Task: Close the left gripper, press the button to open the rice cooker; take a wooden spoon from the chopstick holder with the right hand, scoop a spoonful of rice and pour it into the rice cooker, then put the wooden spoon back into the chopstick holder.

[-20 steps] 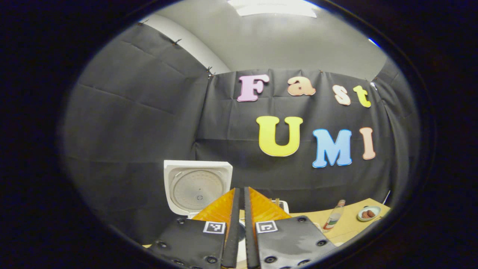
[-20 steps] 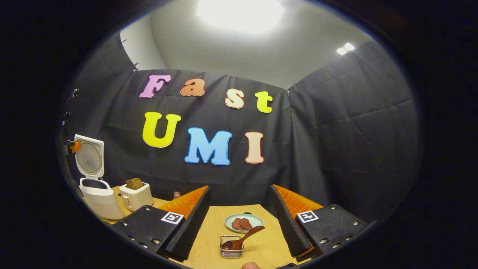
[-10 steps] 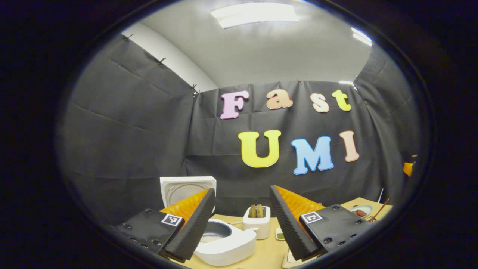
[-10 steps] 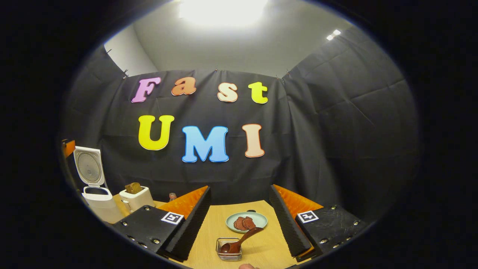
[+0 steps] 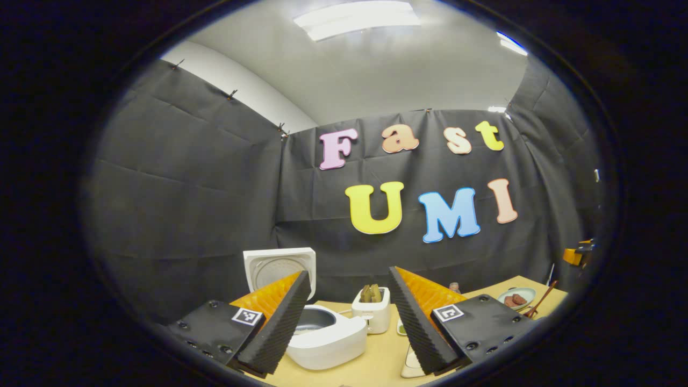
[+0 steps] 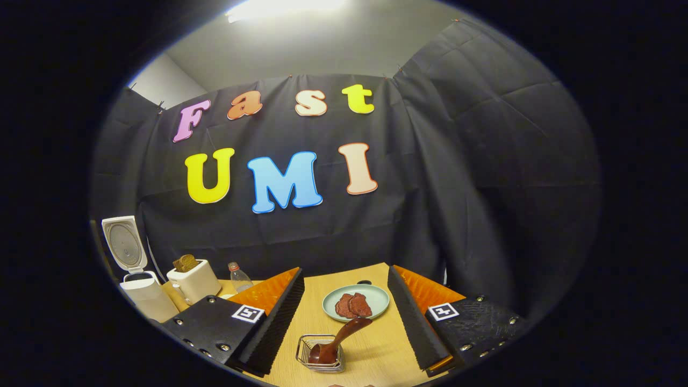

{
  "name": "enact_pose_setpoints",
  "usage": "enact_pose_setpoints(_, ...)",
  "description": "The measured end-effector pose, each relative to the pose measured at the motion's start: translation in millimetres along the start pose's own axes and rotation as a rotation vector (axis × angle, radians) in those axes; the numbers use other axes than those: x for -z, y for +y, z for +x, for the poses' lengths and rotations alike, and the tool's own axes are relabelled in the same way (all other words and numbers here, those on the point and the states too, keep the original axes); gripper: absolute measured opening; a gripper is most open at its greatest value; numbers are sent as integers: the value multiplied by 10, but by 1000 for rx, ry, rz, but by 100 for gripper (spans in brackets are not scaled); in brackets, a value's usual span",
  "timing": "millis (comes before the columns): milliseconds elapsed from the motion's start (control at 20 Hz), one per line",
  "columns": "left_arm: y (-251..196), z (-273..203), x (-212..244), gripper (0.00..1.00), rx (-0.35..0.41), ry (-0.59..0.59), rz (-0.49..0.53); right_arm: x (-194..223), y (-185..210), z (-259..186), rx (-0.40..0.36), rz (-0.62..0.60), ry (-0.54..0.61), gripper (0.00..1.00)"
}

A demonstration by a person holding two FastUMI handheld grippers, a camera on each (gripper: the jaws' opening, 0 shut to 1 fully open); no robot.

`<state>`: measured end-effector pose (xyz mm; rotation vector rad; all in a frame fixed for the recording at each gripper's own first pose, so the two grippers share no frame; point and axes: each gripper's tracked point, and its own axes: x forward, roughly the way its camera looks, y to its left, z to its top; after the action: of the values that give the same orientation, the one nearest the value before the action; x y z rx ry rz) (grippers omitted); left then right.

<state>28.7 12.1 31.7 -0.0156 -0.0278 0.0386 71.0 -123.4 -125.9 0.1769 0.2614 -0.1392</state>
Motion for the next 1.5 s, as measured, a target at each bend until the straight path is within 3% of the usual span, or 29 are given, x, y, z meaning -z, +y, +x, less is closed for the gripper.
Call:
enact_pose_setpoints(800, -173, -519, 57, 100, -91, 64, 87, 1334, -104, 516, -65, 141, 376, 96)
enact_pose_setpoints(1050, -172, -608, 87, 98, -122, 73, 96, 1521, 6, 535, -116, 154, 452, 62)
enact_pose_setpoints(1100, -168, -631, 97, 98, -126, 72, 98, 1504, 16, 506, -128, 171, 463, 63)
enact_pose_setpoints(1150, -128, -628, 88, 98, -139, 72, 106, 1552, 45, 538, -138, 184, 477, 28)
enact_pose_setpoints(1300, -53, -666, 101, 98, -164, 70, 96, 1549, 111, 509, -168, 194, 501, 29)
enact_pose_setpoints(1350, -30, -664, 113, 98, -170, 71, 91, 1564, 131, 504, -179, 203, 498, 11)
enact_pose_setpoints(1500, 37, -659, 149, 97, -184, 69, 68, 1504, 178, 458, -203, 163, 492, 11)
